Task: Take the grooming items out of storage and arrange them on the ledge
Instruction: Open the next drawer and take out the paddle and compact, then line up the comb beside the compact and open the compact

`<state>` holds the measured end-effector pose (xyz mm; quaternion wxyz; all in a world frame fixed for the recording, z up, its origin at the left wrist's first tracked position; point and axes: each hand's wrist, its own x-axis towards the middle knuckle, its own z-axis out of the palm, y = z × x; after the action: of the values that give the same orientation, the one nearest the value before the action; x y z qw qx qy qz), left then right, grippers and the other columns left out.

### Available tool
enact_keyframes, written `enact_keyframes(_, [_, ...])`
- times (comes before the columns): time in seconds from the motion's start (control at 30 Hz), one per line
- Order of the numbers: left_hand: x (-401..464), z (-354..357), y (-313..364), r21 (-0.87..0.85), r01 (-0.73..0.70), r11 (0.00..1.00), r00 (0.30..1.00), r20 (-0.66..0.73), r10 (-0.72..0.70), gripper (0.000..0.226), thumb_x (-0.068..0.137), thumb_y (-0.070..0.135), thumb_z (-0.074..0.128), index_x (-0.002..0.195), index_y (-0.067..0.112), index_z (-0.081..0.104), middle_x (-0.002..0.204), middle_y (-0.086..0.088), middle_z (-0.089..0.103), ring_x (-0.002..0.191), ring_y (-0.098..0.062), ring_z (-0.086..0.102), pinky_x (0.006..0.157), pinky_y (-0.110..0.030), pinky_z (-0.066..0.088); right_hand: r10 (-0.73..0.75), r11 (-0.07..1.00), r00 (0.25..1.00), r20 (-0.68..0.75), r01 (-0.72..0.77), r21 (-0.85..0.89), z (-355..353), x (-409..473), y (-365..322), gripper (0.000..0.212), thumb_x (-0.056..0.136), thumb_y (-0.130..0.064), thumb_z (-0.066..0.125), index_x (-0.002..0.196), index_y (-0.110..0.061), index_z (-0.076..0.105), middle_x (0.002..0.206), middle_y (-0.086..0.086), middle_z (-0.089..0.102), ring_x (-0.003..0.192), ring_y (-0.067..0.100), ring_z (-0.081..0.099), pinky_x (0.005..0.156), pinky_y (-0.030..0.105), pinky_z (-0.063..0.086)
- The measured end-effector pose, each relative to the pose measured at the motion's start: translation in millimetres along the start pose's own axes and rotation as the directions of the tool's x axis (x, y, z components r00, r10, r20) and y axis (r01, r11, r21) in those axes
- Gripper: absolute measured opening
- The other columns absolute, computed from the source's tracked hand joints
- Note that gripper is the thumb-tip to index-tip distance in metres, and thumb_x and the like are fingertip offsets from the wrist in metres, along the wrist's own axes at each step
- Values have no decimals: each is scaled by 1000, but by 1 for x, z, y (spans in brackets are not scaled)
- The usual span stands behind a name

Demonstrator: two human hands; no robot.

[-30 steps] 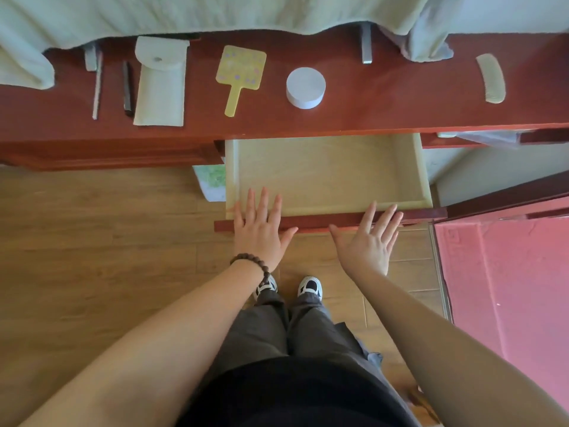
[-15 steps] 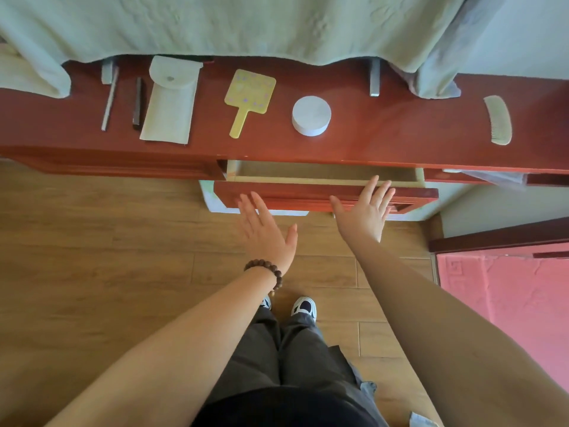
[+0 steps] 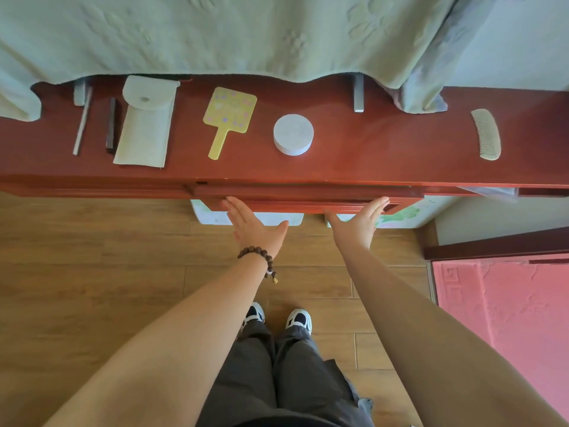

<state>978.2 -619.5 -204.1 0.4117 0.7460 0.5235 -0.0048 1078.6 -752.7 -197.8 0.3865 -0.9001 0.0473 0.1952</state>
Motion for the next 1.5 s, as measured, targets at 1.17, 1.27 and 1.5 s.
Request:
enact_keyframes(1.17, [-27,-8,121,162,-794,586,606,144,782,44,85,21,62,126,7,53,126,-11,57,120,-29,50,95,-48,46,-170,982,973,-159,153,-110,-146,12,-13,29,90,-16,55,119,-11,60,128,4,55,118,19,50,90,22,32])
enact_keyframes(1.27, [-22,23,154,272,-778,566,626,256,737,54,88,31,58,136,11,45,144,-14,41,136,-31,34,105,-51,38,-213,970,958,-190,184,-159,-180,47,-6,31,90,-13,56,120,-10,60,131,7,50,114,20,51,90,21,33])
enact_keyframes(1.5, [1,87,188,525,-616,587,781,310,542,74,91,58,40,151,28,10,161,-5,2,147,-30,-2,116,-56,9,-208,927,974,-88,167,-336,-242,145,16,45,91,-16,53,135,-12,47,151,8,29,138,28,27,108,40,31])
